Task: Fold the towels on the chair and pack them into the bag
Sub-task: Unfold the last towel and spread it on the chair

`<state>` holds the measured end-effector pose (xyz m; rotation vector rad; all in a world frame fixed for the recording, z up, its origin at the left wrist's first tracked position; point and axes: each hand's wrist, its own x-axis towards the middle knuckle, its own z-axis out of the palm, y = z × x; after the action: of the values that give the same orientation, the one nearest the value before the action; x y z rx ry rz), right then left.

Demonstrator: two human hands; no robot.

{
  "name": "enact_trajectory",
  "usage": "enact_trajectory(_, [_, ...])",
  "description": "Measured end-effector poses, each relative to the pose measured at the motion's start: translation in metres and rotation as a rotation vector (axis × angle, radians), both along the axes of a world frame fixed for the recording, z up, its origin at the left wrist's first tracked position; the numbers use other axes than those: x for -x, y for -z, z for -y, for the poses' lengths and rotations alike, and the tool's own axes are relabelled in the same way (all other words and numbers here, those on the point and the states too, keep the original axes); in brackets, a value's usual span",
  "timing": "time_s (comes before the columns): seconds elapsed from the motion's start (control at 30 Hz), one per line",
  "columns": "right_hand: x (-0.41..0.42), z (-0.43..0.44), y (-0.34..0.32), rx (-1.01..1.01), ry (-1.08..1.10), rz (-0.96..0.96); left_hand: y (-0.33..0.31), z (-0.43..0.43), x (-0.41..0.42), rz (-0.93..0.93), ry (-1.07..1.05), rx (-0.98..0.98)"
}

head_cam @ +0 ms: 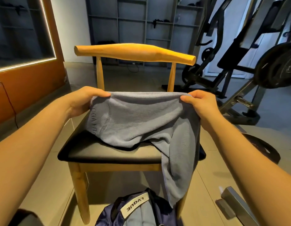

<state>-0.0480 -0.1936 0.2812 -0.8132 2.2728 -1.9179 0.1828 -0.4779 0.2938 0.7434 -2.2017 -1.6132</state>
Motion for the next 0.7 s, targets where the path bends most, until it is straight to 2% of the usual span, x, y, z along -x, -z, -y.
enact_trajectory(0.1, [0.003, 0.004, 0.002, 0.019, -0.002, 0.055, 0.01, 0.013, -0.01, -0.125, -0.138, -0.152])
enact_trajectory(0.27, [0.005, 0.004, 0.004, -0.043, -0.177, 0.177, 0.027, 0.025, -0.005, -0.309, -0.35, -0.337])
enact_trajectory(0.4, [0.008, -0.01, 0.004, -0.257, -0.38, 0.216, 0.031, 0.046, 0.003, -0.429, -0.548, -0.399])
enact_trajectory(0.53, [0.018, -0.029, 0.015, -0.586, -0.578, 0.335, 0.037, 0.063, 0.002, -0.468, -0.741, -0.526])
enact_trajectory(0.6, [0.022, -0.03, 0.02, -0.598, -0.485, 0.369, 0.039, 0.067, 0.002, -0.461, -0.799, -0.565])
enact_trajectory(0.7, [0.019, -0.005, 0.01, -0.447, -0.212, 0.347, 0.03, 0.062, 0.01, -0.488, -0.764, -0.622])
